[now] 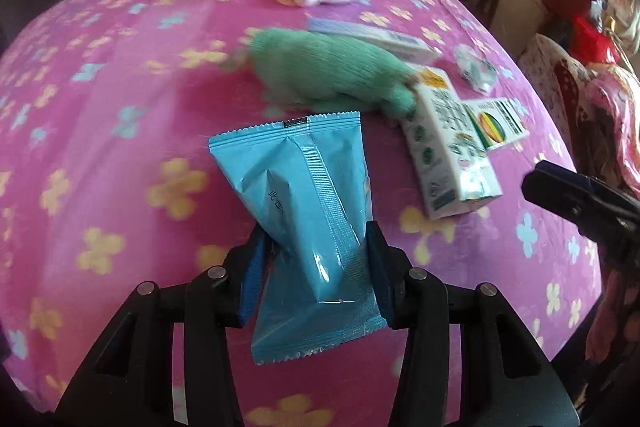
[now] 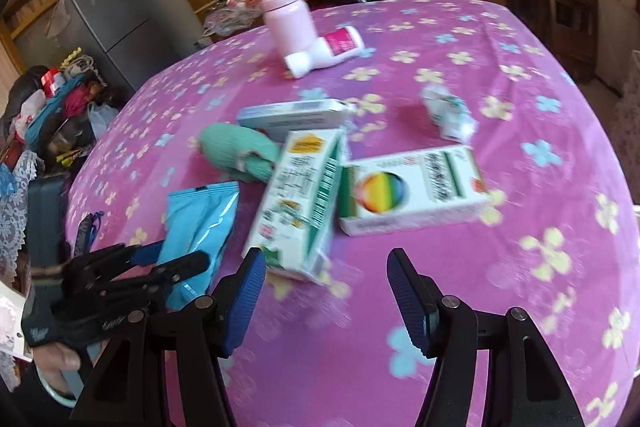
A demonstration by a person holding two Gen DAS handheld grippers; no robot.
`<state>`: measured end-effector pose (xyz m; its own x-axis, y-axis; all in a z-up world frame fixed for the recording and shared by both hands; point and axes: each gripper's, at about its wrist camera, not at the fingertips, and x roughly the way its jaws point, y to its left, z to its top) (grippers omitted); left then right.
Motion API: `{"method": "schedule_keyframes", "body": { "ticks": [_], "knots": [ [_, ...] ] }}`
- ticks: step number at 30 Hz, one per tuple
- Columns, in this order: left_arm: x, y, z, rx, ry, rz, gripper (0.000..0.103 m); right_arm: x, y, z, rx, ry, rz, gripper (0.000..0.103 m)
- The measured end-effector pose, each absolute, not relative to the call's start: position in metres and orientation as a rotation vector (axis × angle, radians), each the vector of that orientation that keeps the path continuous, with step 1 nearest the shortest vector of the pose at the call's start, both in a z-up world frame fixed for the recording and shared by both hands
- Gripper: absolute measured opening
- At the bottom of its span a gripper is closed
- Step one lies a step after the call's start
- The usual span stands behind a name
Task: Collect trash
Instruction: 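Grasp the light blue wrapper with the left gripper while the right grasps the milk carton, then carry the blue wrapper and milk carton over the white bucket with both grippers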
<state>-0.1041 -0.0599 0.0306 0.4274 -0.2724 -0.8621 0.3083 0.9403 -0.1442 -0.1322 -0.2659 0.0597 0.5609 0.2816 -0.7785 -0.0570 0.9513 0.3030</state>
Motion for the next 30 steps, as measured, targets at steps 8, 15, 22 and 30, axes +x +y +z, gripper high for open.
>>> {"method": "schedule_keyframes", "body": {
  "ticks": [8, 15, 22, 30],
  "knots": [
    [-0.107, -0.03, 0.042, -0.017, 1.04, -0.321, 0.045, -0.086, -0.224, 0.04, 0.18, 1.046, 0.197, 0.061],
    [-0.108, -0.035, 0.041, -0.025, 1.032, -0.316, 0.045, -0.058, -0.22, 0.034, 0.153, 1.033, 0.135, 0.061],
    [-0.113, -0.048, 0.046, -0.016, 1.025, -0.324, 0.045, -0.057, -0.228, 0.035, 0.163, 1.025, 0.142, 0.051],
    [-0.117, -0.053, 0.046, -0.011, 1.017, -0.324, 0.045, -0.126, -0.231, 0.037, 0.089, 1.096, 0.194, 0.052]
  ]
}}
